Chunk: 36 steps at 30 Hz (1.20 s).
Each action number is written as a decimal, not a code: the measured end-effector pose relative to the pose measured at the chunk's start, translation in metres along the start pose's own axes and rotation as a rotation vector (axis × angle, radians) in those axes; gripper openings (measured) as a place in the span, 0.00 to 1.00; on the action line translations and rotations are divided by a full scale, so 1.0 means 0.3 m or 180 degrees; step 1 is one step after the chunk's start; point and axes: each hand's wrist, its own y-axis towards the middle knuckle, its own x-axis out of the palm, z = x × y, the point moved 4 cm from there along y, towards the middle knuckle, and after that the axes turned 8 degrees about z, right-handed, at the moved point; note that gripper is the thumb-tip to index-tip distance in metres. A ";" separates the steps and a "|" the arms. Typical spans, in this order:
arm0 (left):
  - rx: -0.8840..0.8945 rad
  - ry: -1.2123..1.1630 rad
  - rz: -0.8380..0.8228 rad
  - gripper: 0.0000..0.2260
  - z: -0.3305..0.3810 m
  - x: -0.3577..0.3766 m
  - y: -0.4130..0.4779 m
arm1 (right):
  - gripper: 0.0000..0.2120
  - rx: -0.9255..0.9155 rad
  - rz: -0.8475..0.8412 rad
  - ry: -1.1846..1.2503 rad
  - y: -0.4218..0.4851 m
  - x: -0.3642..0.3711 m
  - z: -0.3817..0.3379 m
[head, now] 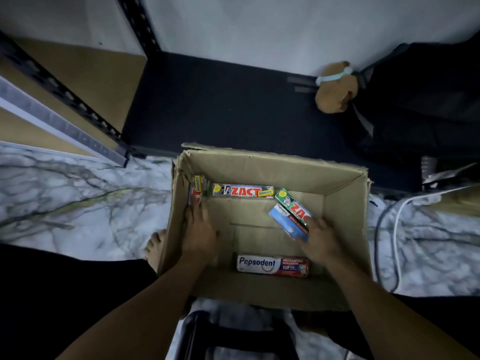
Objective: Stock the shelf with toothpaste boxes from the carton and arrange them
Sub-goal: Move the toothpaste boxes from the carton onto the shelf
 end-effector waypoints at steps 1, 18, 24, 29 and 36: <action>-0.0072 -0.0099 0.0103 0.42 0.002 0.002 -0.003 | 0.32 0.0055 0.0005 0.0034 0.013 0.009 0.004; 0.0050 0.0210 0.0525 0.43 -0.011 0.079 -0.009 | 0.17 0.0339 -0.0020 0.0341 0.098 0.063 0.027; -0.0672 -0.0566 0.0480 0.42 -0.042 0.056 -0.008 | 0.15 0.0257 -0.0196 0.0266 0.089 0.079 0.032; -0.0904 -0.0735 0.0546 0.34 -0.037 0.061 -0.011 | 0.23 0.0014 -0.0315 -0.0263 0.115 0.084 0.048; -0.1005 -0.1078 0.0545 0.33 -0.028 0.065 -0.037 | 0.23 0.0091 -0.0439 -0.0179 0.099 0.093 0.032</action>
